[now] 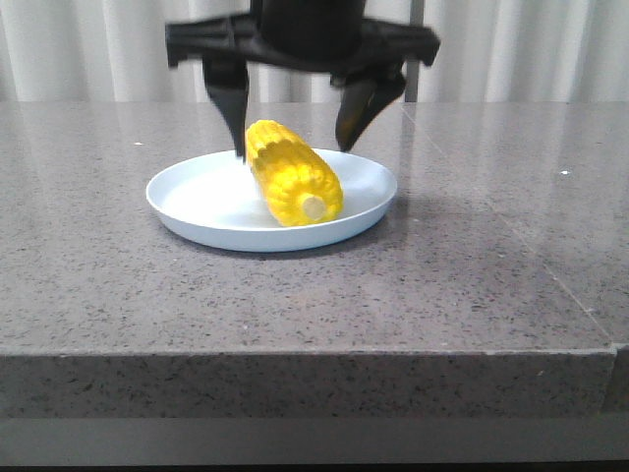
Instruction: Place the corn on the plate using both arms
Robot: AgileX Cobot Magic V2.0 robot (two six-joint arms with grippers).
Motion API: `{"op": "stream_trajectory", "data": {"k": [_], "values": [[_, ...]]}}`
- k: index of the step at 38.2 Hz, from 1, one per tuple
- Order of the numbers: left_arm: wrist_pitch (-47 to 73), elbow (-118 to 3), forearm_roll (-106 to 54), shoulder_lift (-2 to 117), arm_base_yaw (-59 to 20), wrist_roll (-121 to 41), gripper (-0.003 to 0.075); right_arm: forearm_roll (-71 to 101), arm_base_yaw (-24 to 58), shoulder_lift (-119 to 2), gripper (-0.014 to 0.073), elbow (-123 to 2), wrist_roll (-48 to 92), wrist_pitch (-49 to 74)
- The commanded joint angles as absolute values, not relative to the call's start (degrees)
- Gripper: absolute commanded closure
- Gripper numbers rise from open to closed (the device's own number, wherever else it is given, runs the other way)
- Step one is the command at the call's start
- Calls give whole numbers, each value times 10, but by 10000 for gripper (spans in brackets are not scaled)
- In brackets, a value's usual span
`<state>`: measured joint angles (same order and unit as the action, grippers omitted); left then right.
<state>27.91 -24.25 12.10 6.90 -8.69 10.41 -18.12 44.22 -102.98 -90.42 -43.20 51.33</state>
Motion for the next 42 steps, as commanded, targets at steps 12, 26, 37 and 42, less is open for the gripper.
{"op": "stream_trajectory", "data": {"k": [12,26,37,42], "values": [[231,-257,125,76,-85,108,741,-227,439,-946,551,-992,-415,534],[230,-257,125,76,-85,108,741,-158,321,-879,659,-986,-326,586],[230,-257,125,76,-85,108,741,-89,146,-758,659,-866,-238,574],[230,-257,125,76,-85,108,741,-83,104,-690,659,-782,-217,550]]}}
